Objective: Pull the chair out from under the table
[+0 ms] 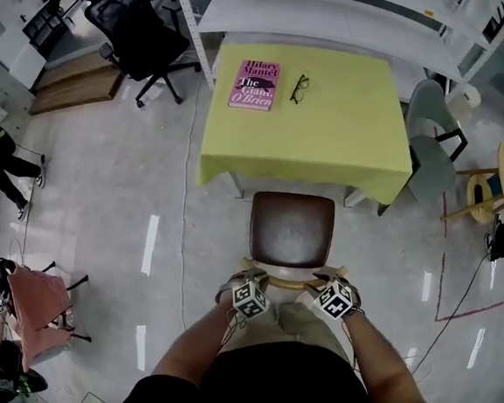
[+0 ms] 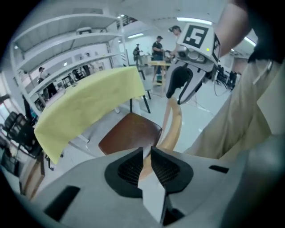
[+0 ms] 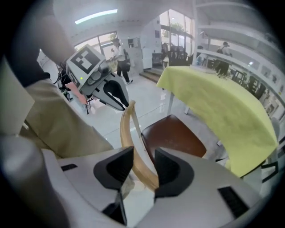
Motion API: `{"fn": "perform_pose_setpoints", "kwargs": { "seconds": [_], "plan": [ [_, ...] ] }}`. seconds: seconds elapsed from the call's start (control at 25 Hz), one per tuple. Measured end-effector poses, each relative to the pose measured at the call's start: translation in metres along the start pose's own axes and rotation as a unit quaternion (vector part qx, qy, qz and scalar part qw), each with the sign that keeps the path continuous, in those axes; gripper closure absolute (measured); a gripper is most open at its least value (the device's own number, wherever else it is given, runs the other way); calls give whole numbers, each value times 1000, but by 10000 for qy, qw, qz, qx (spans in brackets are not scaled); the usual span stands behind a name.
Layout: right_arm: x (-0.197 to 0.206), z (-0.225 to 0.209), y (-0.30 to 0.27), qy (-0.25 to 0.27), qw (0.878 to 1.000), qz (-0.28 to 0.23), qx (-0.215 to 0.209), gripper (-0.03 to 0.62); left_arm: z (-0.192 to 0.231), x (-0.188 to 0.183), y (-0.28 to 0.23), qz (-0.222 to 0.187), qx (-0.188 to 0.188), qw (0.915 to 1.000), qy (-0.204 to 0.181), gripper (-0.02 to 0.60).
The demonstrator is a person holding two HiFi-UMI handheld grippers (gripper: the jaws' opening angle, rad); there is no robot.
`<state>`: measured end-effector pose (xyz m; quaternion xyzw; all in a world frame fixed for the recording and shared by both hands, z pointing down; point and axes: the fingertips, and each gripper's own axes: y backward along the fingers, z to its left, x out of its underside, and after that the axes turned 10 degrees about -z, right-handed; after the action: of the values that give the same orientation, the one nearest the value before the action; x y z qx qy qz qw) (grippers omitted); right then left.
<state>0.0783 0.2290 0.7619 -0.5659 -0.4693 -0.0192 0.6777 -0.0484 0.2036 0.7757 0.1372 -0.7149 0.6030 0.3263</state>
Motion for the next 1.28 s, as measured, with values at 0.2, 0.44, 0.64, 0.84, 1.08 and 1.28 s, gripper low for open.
{"fn": "perform_pose_setpoints", "kwargs": {
  "seconds": [0.2,0.44,0.64,0.84,1.08,1.28],
  "plan": [
    [-43,-21,31,-415,9921,-993,646,578,23,-35,24,-663,-471,9918,986,572],
    [-91,-41,75,-858,9705,-1921,1178,583,65,-85,73,-1672,-1200,9679,1445,572],
    [-133,-59,121,-851,9531,-2506,1472,583,90,-139,118,-2496,-1587,9431,1516,572],
    [-183,-77,164,-817,9303,-3168,1659,583,109,-189,157,-3141,-1804,9204,1471,572],
    [-231,-98,209,-499,9093,-3694,1852,583,131,-235,204,-3665,-2139,8950,1378,572],
    [-264,-110,248,-281,8906,-4092,1962,583,144,-264,249,-3955,-2395,8794,1136,572]
  ]
}}
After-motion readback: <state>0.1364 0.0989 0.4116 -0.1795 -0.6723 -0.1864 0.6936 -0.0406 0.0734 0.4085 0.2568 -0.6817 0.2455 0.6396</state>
